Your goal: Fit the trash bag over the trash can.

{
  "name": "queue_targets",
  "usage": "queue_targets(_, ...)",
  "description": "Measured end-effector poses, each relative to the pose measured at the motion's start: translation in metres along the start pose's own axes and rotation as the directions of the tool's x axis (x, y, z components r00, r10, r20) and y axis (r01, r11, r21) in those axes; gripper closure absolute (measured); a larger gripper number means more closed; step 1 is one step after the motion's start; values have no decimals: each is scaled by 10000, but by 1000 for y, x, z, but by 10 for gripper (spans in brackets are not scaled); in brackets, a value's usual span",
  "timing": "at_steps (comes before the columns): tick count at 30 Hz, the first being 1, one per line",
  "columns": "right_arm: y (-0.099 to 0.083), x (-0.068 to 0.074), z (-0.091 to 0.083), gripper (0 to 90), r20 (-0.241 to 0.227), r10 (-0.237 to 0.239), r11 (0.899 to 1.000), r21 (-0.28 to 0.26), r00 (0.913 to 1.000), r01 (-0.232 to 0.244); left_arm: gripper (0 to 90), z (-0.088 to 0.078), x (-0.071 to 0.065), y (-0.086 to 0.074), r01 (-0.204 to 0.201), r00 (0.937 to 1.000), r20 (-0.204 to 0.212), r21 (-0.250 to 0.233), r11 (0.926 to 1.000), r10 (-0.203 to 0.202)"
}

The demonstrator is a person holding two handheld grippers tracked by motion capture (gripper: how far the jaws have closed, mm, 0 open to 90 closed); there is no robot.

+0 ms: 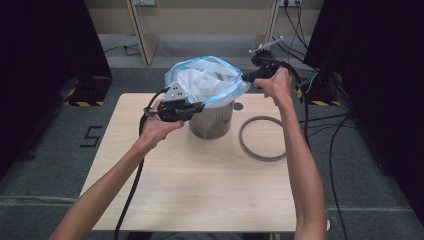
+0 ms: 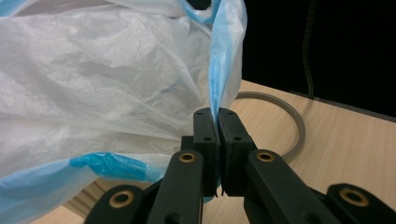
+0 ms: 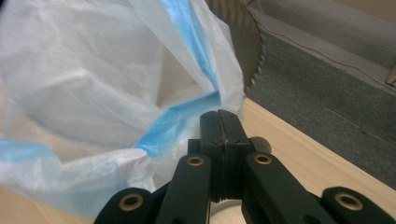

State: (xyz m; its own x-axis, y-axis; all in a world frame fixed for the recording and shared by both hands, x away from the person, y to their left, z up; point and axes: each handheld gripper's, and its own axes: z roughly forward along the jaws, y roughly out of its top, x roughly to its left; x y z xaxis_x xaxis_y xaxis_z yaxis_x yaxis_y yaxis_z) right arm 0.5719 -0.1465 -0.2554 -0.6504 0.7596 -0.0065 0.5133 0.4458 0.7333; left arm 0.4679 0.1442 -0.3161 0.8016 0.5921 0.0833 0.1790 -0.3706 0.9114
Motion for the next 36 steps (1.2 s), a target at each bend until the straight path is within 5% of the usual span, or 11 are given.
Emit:
queue_targets(12,-24,-10,41,898,-144,512,9984,230,9986,-509,868,6,19,-25,341,9982,-509,584,9977,-312)
queue_targets(17,-21,-6,27,631,394,145,9959,884,9991,-179,762,2,17,-35,533,9976,-483,698,9961,-500)
queue_targets(21,-11,-5,-4,516,215,360,9992,175,9991,-364,657,-13,17,-29,737,9958,-582,435,9963,-711)
queue_targets(23,-4,-3,-19,476,-258,420,9978,-511,9988,-433,605,-22,22,-23,876,9938,-711,254,9958,-856)
queue_targets(26,4,1,-29,438,-813,453,9900,-1299,9957,-557,556,-33,32,-12,1312,9870,-904,-267,9910,-1331)
queue_targets(28,8,5,-25,412,-625,457,9893,-1352,9970,-538,521,-35,37,-8,1459,9818,-1169,-392,9885,-1495)
queue_targets(32,12,11,-1,492,-206,203,9970,-745,9996,-218,508,-22,55,-18,2021,9650,-1743,174,9792,-1961)
queue_targets(36,13,1,15,757,251,7,9990,-457,9997,5,556,-15,73,-40,2637,9518,-1735,424,9637,-2528)
